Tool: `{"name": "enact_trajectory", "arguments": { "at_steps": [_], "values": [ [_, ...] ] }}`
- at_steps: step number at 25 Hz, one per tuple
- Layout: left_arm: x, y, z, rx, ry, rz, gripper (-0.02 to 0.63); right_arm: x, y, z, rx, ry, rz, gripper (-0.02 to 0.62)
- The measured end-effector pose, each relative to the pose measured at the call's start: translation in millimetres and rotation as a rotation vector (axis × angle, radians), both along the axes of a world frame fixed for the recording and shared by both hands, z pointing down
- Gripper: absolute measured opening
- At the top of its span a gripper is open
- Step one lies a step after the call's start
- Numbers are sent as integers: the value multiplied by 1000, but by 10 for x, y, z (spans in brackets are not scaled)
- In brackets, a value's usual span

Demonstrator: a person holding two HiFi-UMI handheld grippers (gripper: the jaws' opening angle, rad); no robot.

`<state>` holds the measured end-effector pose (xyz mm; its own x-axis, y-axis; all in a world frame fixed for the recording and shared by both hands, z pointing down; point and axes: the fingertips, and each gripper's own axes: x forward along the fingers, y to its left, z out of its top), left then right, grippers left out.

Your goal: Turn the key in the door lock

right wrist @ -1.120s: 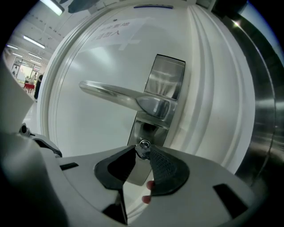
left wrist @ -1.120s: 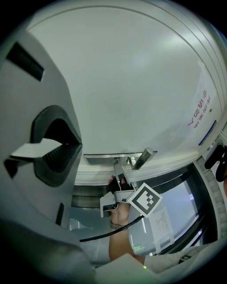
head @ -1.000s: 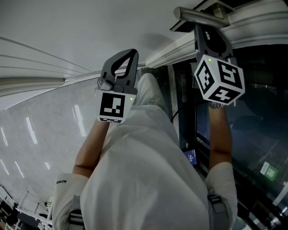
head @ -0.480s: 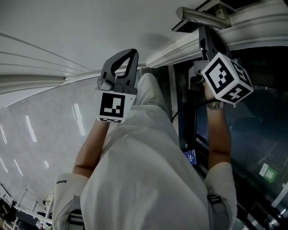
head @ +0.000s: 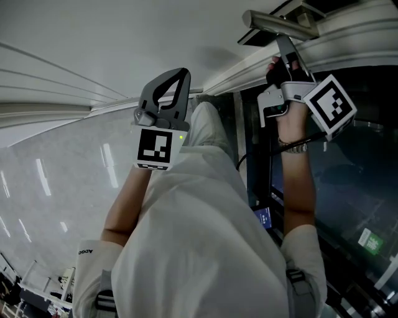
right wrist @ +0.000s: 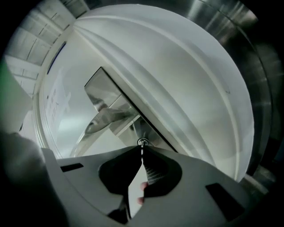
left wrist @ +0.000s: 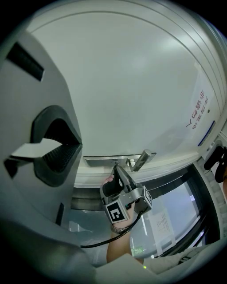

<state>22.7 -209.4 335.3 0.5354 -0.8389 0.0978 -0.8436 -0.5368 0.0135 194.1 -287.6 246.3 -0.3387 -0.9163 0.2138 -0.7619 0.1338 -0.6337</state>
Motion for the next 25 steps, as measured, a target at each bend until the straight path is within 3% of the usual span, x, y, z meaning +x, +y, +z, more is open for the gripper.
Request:
{"name": "enact_trajectory", "arguments": {
  "at_steps": [6,10,14,18,22,25],
  "values": [
    [40,0,-3,4,0,6,8,14,-21,29,-45,-314,-19,11],
    [86,-6,-17,12,2,16,8,6,-38,50,-64,-404,-26,12],
    [131,18,-41,20,1,28,8,1,-42,52,-66,-400,-18,12],
    [144,49,-30,18,-2,33,8,-19,-34,45,-37,-270,-60,23],
    [162,68,3,10,-2,38,8,-125,80,116,18,109,-144,98],
    [203,78,-10,14,-2,49,8,-129,133,158,50,303,-136,118]
  ]
}}
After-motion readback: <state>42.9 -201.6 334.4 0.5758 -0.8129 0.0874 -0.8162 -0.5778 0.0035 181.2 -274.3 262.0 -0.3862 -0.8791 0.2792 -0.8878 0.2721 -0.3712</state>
